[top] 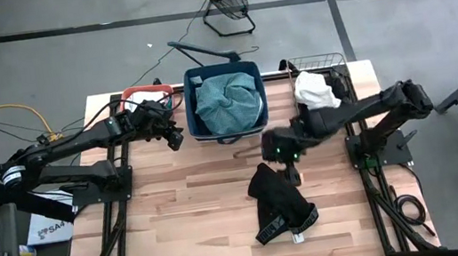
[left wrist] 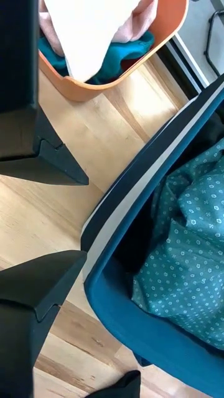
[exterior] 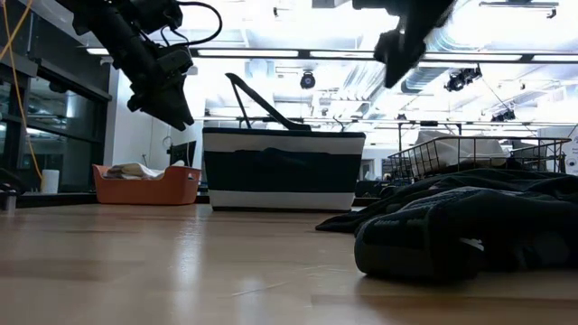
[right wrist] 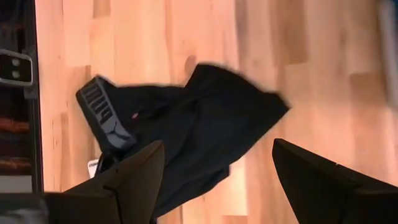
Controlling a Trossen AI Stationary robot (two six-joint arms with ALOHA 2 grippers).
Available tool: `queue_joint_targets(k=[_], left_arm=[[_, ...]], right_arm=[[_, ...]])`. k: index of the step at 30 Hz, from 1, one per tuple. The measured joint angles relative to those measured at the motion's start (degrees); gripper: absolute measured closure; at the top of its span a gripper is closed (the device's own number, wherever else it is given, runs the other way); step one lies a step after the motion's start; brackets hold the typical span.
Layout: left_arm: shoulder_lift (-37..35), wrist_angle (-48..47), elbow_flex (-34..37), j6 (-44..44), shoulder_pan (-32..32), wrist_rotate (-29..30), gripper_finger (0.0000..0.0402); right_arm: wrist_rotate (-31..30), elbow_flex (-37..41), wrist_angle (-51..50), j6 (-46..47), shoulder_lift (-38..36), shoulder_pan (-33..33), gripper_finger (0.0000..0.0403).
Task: Pick & Place Cloths
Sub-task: Put the black boxer into the wire basket
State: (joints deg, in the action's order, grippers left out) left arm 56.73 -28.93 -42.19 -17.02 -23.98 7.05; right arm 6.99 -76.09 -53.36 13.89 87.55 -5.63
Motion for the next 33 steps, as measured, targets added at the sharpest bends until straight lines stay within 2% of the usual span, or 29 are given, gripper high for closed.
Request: queue_joint_targets(k=[9, 16, 21, 27, 33], left_arm=[[0.0, -1.09, 0.0, 0.0, 0.01, 0.0, 0.0223], [0.0, -1.01, 0.0, 1.1, 0.81, 0.1, 0.0223], [0.0, -0.47, 0.0, 2.18, 5.36, 0.17, 0.0223], [-0.55, 2.9, 0.09, 2.18, 14.59, 3.89, 0.0223], [-6.95, 13.5, 7.44, 2.84, 21.85, 5.92, 0.0223]], right_arm=[[-2.29, 9.68, 7.28, 14.27, 0.02, -6.93, 0.0113], [-5.7, 18.03, 18.18, 24.93, 0.04, -12.45, 0.0113], [-10.67, 21.78, 23.49, 28.35, 0.04, -17.88, 0.0113], [-17.14, 24.15, 27.37, 31.23, 0.07, -23.75, 0.0113], [-26.25, 25.75, 28.35, 36.82, 0.07, -27.7, 0.0113]])
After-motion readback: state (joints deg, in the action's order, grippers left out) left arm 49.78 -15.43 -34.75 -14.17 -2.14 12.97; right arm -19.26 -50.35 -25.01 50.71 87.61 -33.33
